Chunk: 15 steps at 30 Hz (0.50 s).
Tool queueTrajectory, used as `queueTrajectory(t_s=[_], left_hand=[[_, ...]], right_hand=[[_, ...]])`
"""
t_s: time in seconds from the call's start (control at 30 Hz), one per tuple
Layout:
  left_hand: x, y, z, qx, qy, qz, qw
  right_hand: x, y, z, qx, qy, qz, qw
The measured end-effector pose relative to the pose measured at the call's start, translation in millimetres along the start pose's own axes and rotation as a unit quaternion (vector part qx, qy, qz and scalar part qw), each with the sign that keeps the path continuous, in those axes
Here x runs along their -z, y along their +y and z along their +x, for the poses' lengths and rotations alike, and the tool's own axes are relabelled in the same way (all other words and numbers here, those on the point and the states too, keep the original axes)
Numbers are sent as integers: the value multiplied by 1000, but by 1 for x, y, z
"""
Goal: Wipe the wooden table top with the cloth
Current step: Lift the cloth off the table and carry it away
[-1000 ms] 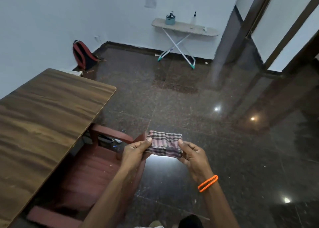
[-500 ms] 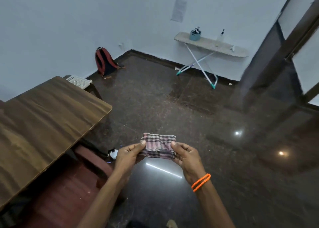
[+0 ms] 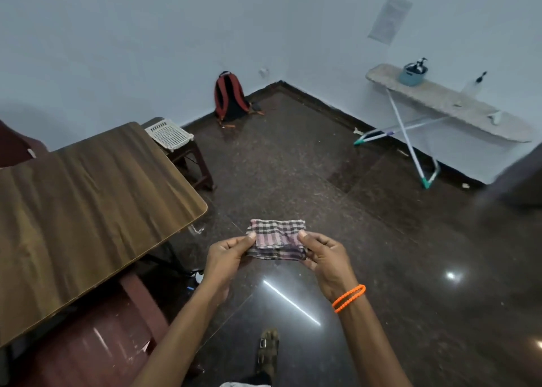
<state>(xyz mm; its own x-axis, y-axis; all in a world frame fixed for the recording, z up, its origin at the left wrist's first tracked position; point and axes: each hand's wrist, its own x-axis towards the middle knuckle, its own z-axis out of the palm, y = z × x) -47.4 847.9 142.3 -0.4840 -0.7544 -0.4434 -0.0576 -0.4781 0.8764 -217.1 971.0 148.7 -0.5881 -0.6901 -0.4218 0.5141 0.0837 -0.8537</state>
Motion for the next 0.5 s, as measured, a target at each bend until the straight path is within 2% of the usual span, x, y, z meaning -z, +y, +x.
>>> queueTrajectory(t_s=[0.5], left_hand=[[-53,129,266,-36,116,-62,991]], right_hand=[[-85,-135,318,-18,-111,-65,992]])
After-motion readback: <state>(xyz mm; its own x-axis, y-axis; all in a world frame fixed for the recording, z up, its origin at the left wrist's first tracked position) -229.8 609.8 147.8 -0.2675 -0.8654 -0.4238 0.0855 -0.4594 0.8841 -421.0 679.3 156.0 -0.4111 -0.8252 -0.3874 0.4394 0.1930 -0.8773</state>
